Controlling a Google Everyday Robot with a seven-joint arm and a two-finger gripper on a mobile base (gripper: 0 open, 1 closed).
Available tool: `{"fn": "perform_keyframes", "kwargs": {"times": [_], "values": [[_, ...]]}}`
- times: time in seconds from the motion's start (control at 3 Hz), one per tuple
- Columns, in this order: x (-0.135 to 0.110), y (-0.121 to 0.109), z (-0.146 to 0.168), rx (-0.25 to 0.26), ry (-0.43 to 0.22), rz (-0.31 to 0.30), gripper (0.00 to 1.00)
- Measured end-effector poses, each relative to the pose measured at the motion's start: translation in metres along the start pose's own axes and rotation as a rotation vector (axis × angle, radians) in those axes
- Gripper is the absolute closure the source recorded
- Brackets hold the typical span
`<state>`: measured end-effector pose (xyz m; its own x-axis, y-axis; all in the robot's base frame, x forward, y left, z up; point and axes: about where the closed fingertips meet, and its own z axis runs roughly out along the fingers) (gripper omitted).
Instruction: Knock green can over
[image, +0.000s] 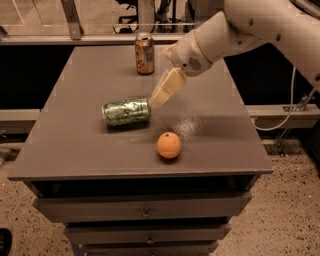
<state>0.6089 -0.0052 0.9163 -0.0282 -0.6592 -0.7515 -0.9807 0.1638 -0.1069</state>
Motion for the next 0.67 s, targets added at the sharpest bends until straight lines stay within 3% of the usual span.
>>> {"fn": "perform_keyframes", "kwargs": {"times": [0.33,0.67], "values": [[-0.0052,-0.0200,-0.0597,0.166,-0.194,0.057,0.00],[-0.0032,-0.0188,-0.0549,0.152,-0.175,0.058,0.00]]}}
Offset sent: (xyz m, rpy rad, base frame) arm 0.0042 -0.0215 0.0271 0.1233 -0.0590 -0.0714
